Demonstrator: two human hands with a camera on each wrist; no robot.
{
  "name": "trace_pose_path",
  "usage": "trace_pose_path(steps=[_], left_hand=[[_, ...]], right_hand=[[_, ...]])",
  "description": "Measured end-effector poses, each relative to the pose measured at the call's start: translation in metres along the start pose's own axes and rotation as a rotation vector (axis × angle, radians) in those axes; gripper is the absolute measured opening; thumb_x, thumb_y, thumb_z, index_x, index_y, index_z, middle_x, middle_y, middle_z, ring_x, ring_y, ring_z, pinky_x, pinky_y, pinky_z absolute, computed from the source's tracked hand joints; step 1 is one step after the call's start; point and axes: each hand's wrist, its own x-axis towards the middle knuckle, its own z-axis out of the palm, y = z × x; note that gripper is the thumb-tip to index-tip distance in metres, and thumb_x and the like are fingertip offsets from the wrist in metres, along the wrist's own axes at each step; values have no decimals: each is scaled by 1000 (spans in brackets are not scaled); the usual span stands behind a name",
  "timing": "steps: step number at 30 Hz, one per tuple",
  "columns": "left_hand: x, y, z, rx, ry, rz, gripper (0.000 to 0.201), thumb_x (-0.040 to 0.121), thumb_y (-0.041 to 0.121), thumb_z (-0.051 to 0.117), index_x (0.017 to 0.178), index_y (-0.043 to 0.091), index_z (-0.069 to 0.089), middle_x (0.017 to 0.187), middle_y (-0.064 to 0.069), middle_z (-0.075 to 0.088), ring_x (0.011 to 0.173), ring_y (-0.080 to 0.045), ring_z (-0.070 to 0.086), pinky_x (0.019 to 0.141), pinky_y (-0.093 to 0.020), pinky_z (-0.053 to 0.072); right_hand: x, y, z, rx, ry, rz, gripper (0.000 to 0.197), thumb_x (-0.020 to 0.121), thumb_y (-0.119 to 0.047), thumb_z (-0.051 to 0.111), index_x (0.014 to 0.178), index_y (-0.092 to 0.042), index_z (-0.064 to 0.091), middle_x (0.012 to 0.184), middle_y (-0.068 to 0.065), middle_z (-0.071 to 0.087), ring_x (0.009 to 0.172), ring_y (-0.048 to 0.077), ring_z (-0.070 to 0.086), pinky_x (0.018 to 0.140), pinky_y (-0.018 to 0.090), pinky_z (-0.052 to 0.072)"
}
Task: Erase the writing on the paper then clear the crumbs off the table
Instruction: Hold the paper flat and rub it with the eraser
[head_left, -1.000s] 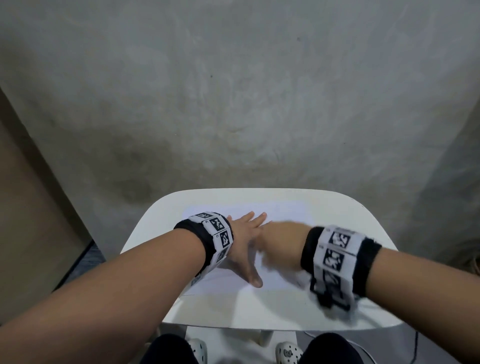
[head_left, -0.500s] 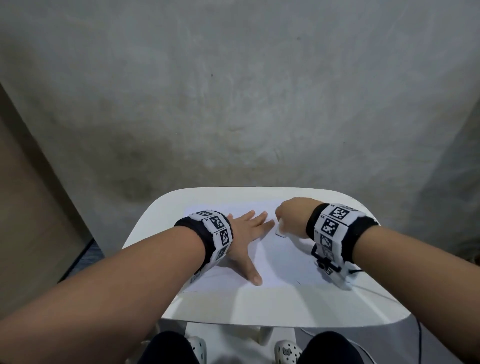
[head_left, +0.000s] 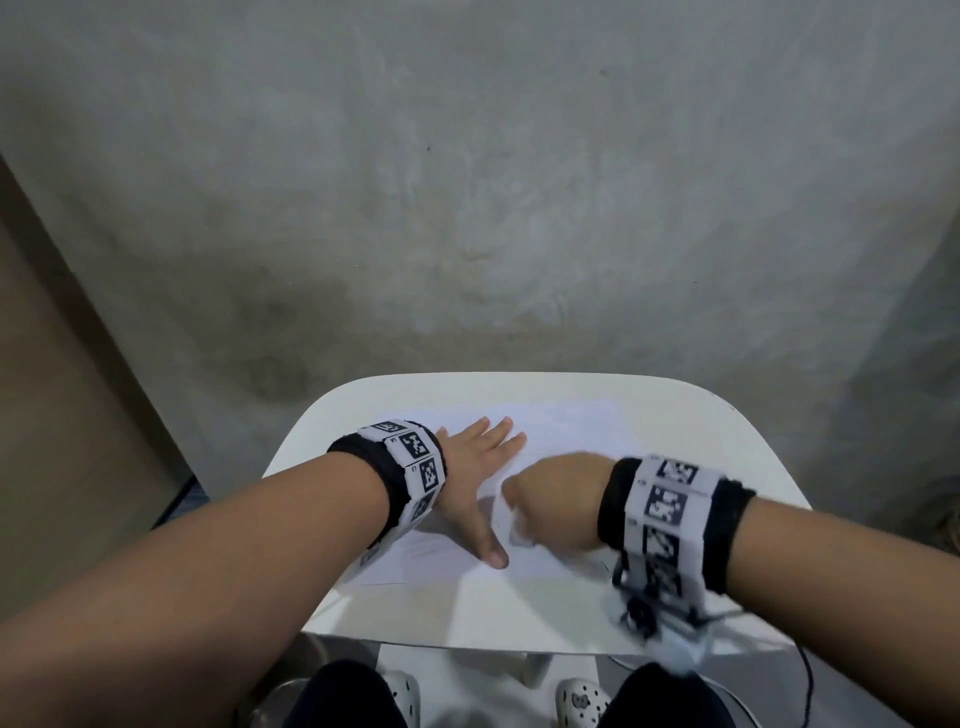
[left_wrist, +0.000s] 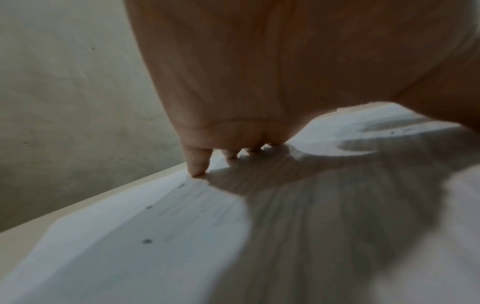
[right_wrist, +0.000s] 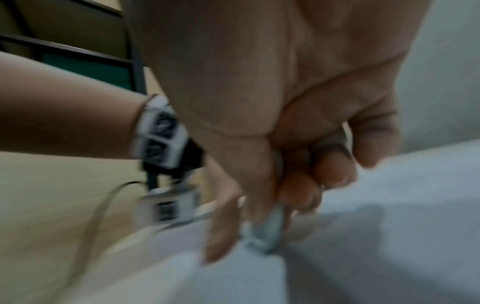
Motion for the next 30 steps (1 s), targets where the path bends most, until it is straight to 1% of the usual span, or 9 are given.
trace_pose_path(steps=[2, 4, 9, 12, 14, 19, 24, 28, 30], left_hand=[[0, -5, 0, -6, -15, 10, 138, 63, 76, 69, 146, 28, -30, 153, 7, -37, 143, -17, -28, 116, -60, -1], [-1, -6, -1, -11, -21, 7, 138, 62, 77, 69, 146, 30, -30, 152, 8, -37, 143, -16, -29, 116, -61, -2], [-1, 1, -2, 2, -9, -1, 141, 63, 66, 76, 148, 25, -27, 154, 4, -35, 145, -18, -25, 117, -59, 1], [-2, -2, -1, -5, -15, 16, 139, 63, 74, 71, 146, 28, -30, 152, 7, -38, 143, -17, -28, 117, -59, -2], [-2, -4, 0, -11, -21, 14, 138, 62, 76, 70, 146, 29, -30, 152, 8, -38, 143, -16, -29, 116, -60, -3], [0, -3, 4, -11, 3, -2, 139, 61, 76, 70, 146, 30, -29, 153, 8, -37, 143, -15, -28, 117, -57, -3], [1, -3, 1, -23, -12, -7, 140, 59, 77, 71, 146, 30, -29, 153, 8, -37, 143, -16, -28, 117, -59, -2], [-1, -1, 0, 0, -14, -10, 138, 62, 77, 69, 146, 28, -30, 153, 7, -37, 144, -16, -27, 117, -59, -1], [-1, -1, 1, -4, -8, -7, 139, 61, 77, 69, 146, 29, -29, 153, 7, -37, 144, -16, -28, 117, -59, -1]], right_hand=[[11, 22, -7, 11, 53, 125, 30, 93, -22, 56, 120, -10, 56, 111, 2, 66, 96, 21, 60, 71, 29, 44], [14, 25, -9, -51, 107, 168, 27, 95, -22, 51, 118, -9, 57, 110, 3, 65, 87, 22, 58, 72, 31, 43], [-2, -17, 9, 34, 5, -52, 20, 97, -19, 49, 113, -13, 57, 102, 5, 61, 87, 22, 51, 75, 31, 34], [14, 23, -3, 2, 99, 120, 25, 96, -27, 48, 117, -14, 56, 110, 2, 65, 93, 21, 59, 75, 31, 43], [19, 44, -2, -29, 150, 201, 21, 95, -23, 45, 109, -14, 57, 104, 1, 65, 91, 22, 60, 75, 32, 45], [2, 8, 24, -64, 84, -80, 10, 93, -19, 49, 102, -18, 53, 99, -2, 64, 83, 22, 55, 66, 28, 40], [-2, 43, 12, -73, 160, 131, 15, 92, -21, 45, 102, -18, 55, 82, -5, 58, 82, 23, 56, 71, 31, 43], [-16, 7, 28, -27, 89, -51, 14, 90, -14, 52, 103, -18, 51, 95, -1, 63, 87, 25, 58, 74, 34, 44], [-11, 24, 20, 96, 43, 24, 4, 94, -24, 47, 96, -20, 48, 88, -3, 54, 84, 23, 50, 75, 33, 40]])
